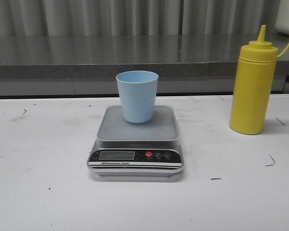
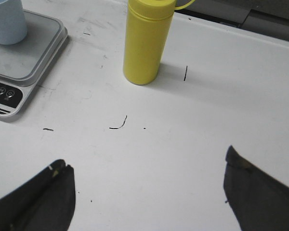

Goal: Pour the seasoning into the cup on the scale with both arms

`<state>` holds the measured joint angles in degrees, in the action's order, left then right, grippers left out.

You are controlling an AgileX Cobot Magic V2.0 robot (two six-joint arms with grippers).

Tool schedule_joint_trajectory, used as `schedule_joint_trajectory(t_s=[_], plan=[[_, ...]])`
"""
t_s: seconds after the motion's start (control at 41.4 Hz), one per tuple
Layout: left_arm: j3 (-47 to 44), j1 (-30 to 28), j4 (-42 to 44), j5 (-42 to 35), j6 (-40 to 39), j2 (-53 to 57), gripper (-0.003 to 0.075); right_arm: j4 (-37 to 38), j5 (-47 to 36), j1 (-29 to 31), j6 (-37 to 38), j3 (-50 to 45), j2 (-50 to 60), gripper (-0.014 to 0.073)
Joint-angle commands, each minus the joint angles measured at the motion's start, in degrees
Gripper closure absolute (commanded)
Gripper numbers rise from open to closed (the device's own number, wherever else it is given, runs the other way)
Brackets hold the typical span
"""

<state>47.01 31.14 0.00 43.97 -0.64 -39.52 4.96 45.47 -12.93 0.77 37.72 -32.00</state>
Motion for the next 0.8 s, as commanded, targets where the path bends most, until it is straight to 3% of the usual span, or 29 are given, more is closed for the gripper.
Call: schedule_joint_trajectory(t_s=[0.0, 0.266, 0.338, 0.459, 0.556, 0.652, 0.773], plan=[[1.47, 0.31, -0.33, -4.23, 0.09, -0.10, 0.0334, 1.03, -4.10, 0.07, -0.77, 2.03, 0.01, -0.0043], [1.47, 0.31, -0.33, -4.33, 0.09, -0.10, 0.0334, 1.03, -7.57, 0.07, -0.77, 2.03, 0.01, -0.0040], [1.47, 0.31, -0.33, -4.33, 0.09, -0.10, 0.0334, 1.03, -8.06, 0.07, -0.77, 2.03, 0.01, -0.0001], [1.47, 0.31, -0.33, -4.33, 0.09, -0.10, 0.0334, 1.03, -8.41, 0.07, -0.77, 2.03, 0.01, 0.0185], [1.47, 0.31, -0.33, -4.33, 0.09, -0.10, 0.0355, 1.03, -8.36, 0.07, -0.77, 2.03, 0.01, 0.0389], [1.47, 0.31, -0.33, -4.33, 0.09, -0.10, 0.0463, 1.03, -8.36, 0.07, -0.77, 2.03, 0.01, 0.0541], [1.47, 0.31, -0.33, -4.33, 0.09, -0.10, 0.0648, 1.03, -8.36, 0.07, -0.77, 2.03, 0.01, 0.0661]])
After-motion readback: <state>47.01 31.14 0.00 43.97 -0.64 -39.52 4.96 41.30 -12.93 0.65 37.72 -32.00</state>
